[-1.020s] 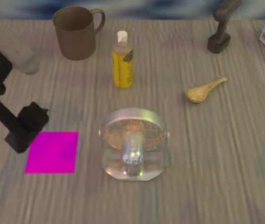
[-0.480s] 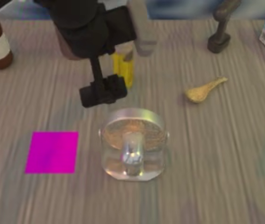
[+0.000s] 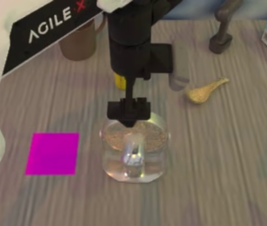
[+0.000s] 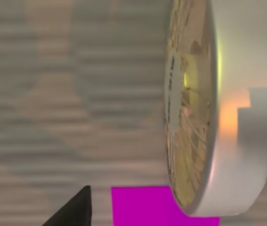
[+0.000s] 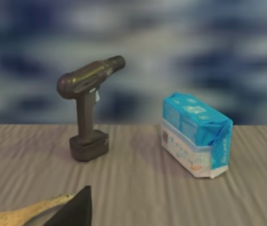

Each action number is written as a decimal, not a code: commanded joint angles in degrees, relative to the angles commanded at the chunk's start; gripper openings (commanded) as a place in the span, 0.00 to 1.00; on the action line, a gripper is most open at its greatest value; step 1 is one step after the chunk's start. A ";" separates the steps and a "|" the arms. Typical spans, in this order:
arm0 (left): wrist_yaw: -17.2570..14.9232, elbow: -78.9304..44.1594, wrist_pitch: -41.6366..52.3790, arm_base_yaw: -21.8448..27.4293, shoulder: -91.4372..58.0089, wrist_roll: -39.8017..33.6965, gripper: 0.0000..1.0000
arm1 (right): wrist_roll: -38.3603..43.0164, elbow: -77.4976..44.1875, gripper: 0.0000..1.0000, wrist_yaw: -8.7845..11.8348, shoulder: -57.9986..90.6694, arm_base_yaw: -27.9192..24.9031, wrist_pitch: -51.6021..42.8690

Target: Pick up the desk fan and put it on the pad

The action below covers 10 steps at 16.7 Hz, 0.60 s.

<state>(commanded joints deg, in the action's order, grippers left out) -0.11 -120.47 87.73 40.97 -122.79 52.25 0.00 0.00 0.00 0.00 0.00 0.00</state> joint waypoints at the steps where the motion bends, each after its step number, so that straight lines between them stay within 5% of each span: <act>1: 0.00 0.00 0.00 0.00 0.00 0.00 1.00 | 0.00 0.00 1.00 0.00 0.00 0.00 0.00; 10: 0.01 8.63 -7.60 -0.12 0.91 0.07 1.00 | 0.00 0.00 1.00 0.00 0.00 0.00 0.00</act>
<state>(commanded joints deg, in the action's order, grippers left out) -0.11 -111.84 80.12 40.85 -121.88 52.32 0.00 0.00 0.00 0.00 0.00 0.00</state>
